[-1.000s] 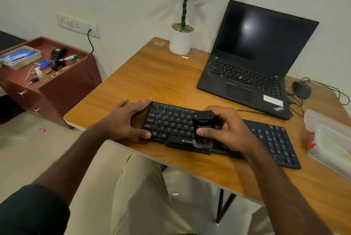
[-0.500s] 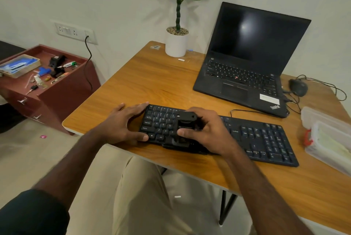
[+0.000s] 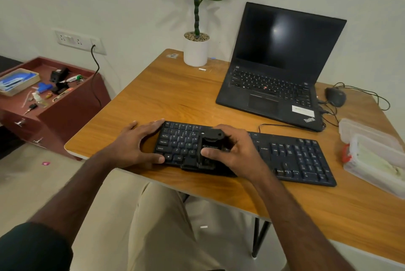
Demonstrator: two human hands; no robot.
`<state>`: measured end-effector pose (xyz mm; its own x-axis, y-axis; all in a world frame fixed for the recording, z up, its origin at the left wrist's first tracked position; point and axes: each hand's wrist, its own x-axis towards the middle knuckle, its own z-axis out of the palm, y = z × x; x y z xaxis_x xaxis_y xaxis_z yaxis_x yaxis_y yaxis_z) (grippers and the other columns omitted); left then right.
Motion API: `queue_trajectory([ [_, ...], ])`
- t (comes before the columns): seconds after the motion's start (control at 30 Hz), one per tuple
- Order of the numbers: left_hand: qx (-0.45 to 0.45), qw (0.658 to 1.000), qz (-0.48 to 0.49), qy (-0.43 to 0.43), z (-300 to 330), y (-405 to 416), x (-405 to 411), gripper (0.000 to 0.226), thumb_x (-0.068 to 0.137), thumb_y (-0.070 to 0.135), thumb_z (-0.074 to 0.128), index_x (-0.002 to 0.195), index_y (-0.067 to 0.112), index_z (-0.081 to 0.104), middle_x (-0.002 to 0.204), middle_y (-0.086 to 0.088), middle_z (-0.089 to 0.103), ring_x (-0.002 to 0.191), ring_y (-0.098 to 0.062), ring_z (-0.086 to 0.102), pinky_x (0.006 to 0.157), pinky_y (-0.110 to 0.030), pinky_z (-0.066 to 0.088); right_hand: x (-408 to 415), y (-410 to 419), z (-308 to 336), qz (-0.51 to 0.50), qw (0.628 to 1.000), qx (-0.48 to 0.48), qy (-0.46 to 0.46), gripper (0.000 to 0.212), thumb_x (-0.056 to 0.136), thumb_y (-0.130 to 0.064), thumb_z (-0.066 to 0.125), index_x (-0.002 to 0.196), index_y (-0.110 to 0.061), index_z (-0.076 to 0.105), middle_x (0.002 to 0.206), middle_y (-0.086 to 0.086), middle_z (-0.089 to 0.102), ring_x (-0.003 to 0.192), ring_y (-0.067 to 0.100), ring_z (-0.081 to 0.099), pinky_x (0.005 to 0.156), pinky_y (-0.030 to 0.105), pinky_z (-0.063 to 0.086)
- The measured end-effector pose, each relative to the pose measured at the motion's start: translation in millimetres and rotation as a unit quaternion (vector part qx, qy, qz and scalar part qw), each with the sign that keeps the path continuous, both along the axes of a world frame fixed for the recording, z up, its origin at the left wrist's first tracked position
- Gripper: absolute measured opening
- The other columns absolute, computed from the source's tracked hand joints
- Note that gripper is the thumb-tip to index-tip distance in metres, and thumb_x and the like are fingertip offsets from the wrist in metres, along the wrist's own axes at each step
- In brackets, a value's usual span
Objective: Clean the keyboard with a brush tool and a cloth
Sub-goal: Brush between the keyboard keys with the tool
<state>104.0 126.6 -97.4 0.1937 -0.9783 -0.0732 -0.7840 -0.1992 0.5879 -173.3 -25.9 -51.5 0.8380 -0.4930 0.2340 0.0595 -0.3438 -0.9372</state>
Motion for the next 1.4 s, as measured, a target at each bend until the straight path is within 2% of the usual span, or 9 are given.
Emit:
queue_trajectory([
  [0.2, -0.003, 1.000, 0.003, 0.009, -1.6, -1.1, 1.2, 0.124, 0.054, 0.097, 0.056, 0.157, 0.043, 0.012, 0.161, 0.013, 0.028, 0.149, -0.003, 0.017, 0.125, -0.037, -0.006, -59.0, -36.0, 11.4, -0.028, 0.998, -0.057, 0.022, 0.018, 0.080, -0.010, 0.080, 0.095, -0.004, 0.071, 0.090, 0.009, 0.070, 0.085, 0.019, 0.069, 0.072, 0.031, 0.056],
  [0.3, -0.015, 0.999, 0.037, 0.004, 3.9, -2.0, -13.2, 0.127, 0.052, 0.101, 0.049, 0.157, 0.040, 0.012, 0.161, 0.011, 0.029, 0.149, -0.008, 0.021, 0.125, -0.042, -0.004, -87.1, -49.0, 12.1, -0.079, 0.995, -0.068, -0.009, 0.023, 0.080, -0.017, 0.083, 0.099, -0.011, 0.073, 0.093, 0.005, 0.072, 0.087, 0.022, 0.070, 0.072, 0.036, 0.058],
  [0.47, -0.115, 0.981, 0.075, -0.139, 15.2, -26.8, -107.3, 0.119, 0.064, 0.098, 0.036, 0.158, 0.027, 0.019, 0.162, 0.004, 0.028, 0.148, -0.015, 0.024, 0.119, -0.063, -0.001, -79.5, -42.7, 7.7, -0.125, 0.988, -0.055, -0.067, 0.024, 0.076, -0.027, 0.079, 0.094, -0.013, 0.072, 0.093, 0.003, 0.073, 0.088, 0.024, 0.069, 0.075, 0.037, 0.057],
  [0.67, -0.158, 0.952, 0.057, -0.256, -0.7, -47.4, -150.4, 0.105, 0.077, 0.093, 0.033, 0.147, 0.016, 0.047, 0.149, -0.001, 0.052, 0.139, -0.018, 0.044, 0.116, -0.069, 0.008, -57.8, -22.6, 2.2, -0.090, 0.994, -0.059, -0.021, 0.023, 0.077, -0.008, 0.084, 0.097, -0.013, 0.073, 0.091, -0.003, 0.070, 0.087, 0.006, 0.064, 0.076, 0.017, 0.049],
  [0.87, -0.140, 0.952, 0.075, -0.263, 0.9, -46.2, -150.2, 0.106, 0.074, 0.095, 0.034, 0.144, 0.017, 0.050, 0.146, 0.001, 0.054, 0.138, -0.016, 0.046, 0.115, -0.063, 0.021, -96.9, -45.7, -1.7, -0.094, 0.994, -0.051, 0.001, 0.030, 0.080, -0.018, 0.081, 0.106, -0.008, 0.071, 0.099, 0.006, 0.072, 0.094, 0.023, 0.069, 0.079, 0.036, 0.057],
  [1.07, -0.129, 0.954, 0.072, -0.261, 3.0, -46.9, -150.8, 0.103, 0.076, 0.093, 0.031, 0.144, 0.017, 0.050, 0.146, 0.001, 0.055, 0.137, -0.017, 0.046, 0.112, -0.062, 0.029, -128.3, -63.2, 2.0, -0.108, 0.993, -0.055, 0.015, 0.026, 0.080, -0.013, 0.081, 0.104, -0.011, 0.071, 0.096, 0.004, 0.072, 0.091, 0.025, 0.070, 0.077, 0.038, 0.057],
  [1.17, -0.133, 0.954, 0.073, -0.259, 3.3, -47.7, -150.4, 0.101, 0.078, 0.091, 0.030, 0.143, 0.016, 0.051, 0.144, 0.000, 0.056, 0.136, -0.018, 0.047, 0.111, -0.061, 0.029, -129.8, -66.3, 4.9, -0.123, 0.991, -0.056, -0.018, 0.025, 0.078, -0.016, 0.083, 0.100, -0.011, 0.071, 0.094, 0.004, 0.072, 0.089, 0.025, 0.069, 0.076, 0.038, 0.057],
  [1.27, -0.130, 0.955, 0.070, -0.258, 3.1, -48.3, -151.5, 0.098, 0.080, 0.088, 0.032, 0.142, 0.015, 0.051, 0.143, -0.001, 0.057, 0.135, -0.019, 0.048, 0.110, -0.062, 0.030, -119.9, -62.6, 4.4, -0.152, 0.986, -0.034, -0.063, 0.033, 0.075, -0.027, 0.081, 0.101, -0.008, 0.072, 0.097, 0.008, 0.073, 0.093, 0.031, 0.069, 0.079, 0.050, 0.058],
  [1.4, -0.123, 0.954, 0.072, -0.263, 3.2, -48.4, -151.6, 0.095, 0.081, 0.087, 0.034, 0.143, 0.016, 0.050, 0.143, -0.002, 0.058, 0.136, -0.020, 0.047, 0.110, -0.061, 0.030, -84.6, -37.9, 3.8, -0.125, 0.990, -0.025, -0.059, 0.025, 0.075, -0.028, 0.081, 0.095, -0.016, 0.071, 0.093, 0.000, 0.070, 0.089, 0.018, 0.066, 0.077, 0.028, 0.054],
])
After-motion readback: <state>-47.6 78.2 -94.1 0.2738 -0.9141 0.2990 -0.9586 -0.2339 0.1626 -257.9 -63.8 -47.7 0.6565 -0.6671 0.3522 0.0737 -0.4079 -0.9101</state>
